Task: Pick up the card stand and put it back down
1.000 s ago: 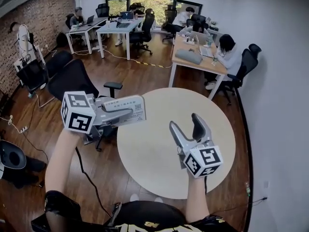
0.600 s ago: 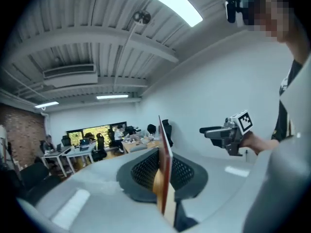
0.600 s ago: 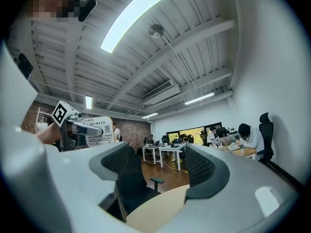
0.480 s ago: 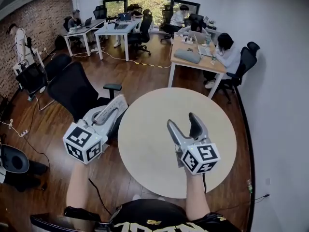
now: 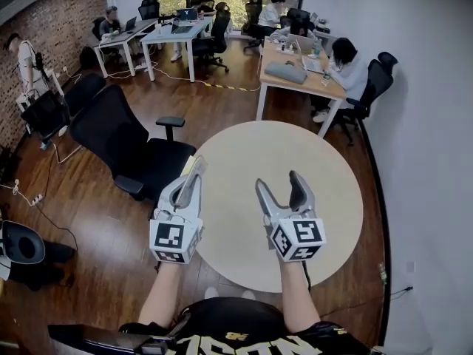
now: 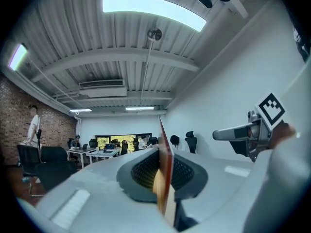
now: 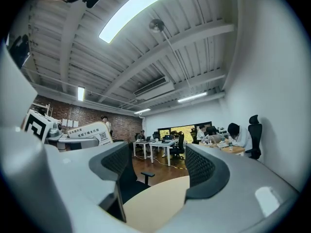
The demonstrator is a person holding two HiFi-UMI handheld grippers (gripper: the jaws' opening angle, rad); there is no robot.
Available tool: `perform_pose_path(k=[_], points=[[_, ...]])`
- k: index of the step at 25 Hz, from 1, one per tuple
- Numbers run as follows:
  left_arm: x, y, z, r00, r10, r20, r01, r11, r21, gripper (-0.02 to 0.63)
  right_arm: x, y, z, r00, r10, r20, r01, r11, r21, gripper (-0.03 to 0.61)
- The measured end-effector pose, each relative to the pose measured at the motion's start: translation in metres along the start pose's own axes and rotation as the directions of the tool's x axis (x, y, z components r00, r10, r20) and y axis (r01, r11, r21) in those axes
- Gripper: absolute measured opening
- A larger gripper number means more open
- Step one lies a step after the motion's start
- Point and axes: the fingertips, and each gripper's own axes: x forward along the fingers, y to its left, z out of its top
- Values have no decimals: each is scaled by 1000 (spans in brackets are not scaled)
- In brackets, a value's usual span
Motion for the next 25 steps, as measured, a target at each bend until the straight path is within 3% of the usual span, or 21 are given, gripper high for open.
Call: perform_pose_path(k=[5,10,25], points=[[6,-9,-28,999,29,37,-30,999,28,17,-4,-11,-27,996,-88,-13,88,995,-40,371],[2,-15,-30,999,35,32,-36,999,15,17,-10,-14,-41,990,-131,-43,128,990,-60,371],[-3,-18,-41,1000,-13,22,14,1000,-28,17,-27,-18,-49,986,-158,-55,156,987,-51,371]])
